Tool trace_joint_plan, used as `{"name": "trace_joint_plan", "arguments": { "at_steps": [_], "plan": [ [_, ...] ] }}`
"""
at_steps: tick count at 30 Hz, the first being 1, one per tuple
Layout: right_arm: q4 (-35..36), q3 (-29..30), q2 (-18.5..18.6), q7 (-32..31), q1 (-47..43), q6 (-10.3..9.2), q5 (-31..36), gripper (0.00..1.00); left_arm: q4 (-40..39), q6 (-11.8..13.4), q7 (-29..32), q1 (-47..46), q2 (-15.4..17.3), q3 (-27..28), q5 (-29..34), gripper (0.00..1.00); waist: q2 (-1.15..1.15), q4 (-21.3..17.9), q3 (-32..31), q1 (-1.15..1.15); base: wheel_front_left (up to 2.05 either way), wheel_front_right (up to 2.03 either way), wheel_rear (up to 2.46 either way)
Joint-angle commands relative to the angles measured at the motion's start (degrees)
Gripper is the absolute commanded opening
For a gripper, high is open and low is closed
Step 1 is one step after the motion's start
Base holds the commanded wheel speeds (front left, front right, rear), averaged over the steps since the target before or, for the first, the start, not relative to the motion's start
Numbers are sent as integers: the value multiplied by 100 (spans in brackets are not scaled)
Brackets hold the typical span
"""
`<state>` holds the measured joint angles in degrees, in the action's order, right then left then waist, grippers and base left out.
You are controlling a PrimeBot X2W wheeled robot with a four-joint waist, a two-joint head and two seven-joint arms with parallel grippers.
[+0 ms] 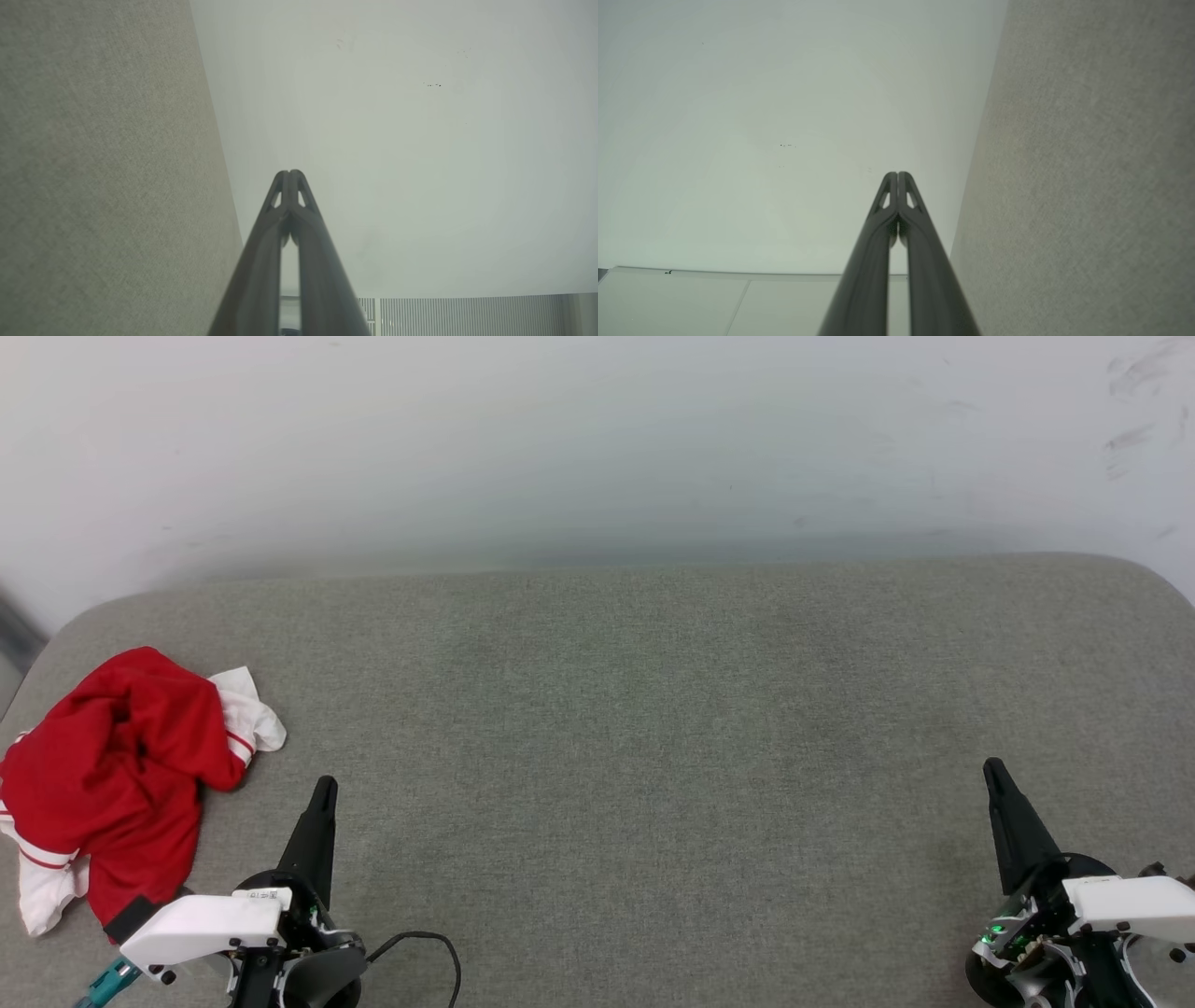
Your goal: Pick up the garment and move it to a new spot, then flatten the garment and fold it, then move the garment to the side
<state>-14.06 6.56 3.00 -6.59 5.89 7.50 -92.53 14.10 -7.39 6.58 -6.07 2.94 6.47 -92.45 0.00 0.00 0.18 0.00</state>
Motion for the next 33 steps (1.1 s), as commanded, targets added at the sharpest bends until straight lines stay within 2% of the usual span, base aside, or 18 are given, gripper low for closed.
{"name": "trace_joint_plan", "arguments": {
  "at_steps": [1, 33],
  "plan": [
    [-5, 0, -20, -6, 68, -2, 30, 0, 1, -20, 10, -38, -9, 18, 10, 0, 0, 0, 0, 0, 0, 0, 0],
    [-5, -3, -20, -4, 68, -2, 28, 0, 1, -21, 9, -38, -9, 16, 9, 0, 0, 0, 0, 0, 0, 0, 0]
  ]
}}
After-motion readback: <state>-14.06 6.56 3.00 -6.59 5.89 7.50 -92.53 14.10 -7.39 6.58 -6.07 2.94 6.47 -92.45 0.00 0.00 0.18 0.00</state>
